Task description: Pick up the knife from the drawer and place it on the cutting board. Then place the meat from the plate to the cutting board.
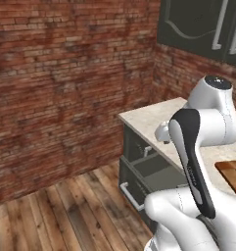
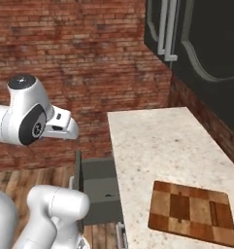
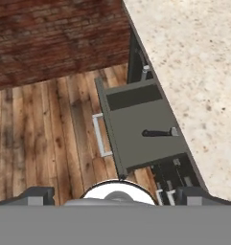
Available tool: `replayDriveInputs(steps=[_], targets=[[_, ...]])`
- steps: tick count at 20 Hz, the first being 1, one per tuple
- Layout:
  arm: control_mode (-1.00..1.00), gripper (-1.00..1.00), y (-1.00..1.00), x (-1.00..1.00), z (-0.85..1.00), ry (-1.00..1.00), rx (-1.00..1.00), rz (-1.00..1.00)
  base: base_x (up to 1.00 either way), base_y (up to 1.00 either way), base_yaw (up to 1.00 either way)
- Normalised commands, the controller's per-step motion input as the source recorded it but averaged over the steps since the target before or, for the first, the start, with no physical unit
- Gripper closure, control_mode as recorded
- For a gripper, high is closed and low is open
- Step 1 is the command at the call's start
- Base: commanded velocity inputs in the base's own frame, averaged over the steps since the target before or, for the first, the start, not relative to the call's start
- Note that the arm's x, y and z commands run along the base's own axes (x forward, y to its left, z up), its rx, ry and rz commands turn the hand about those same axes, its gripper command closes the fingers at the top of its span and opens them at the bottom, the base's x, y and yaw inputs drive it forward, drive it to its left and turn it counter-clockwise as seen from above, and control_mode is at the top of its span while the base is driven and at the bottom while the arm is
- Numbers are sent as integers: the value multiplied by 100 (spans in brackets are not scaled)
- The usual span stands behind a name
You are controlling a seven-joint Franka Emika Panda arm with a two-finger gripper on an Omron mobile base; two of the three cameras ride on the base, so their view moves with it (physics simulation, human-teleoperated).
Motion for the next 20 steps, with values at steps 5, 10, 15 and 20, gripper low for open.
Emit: replayDriveInputs(steps=[5, 10, 15, 20], targets=[[100, -100, 0, 0, 0, 0, 0, 0, 2, -42, 14], [100, -100, 0, 0, 0, 0, 0, 0, 0, -52, 29], [100, -100, 0, 0, 0, 0, 0, 0, 1, -56, 29], [-100, -100, -24, 2, -17, 1, 1, 11, 5, -18, 10]])
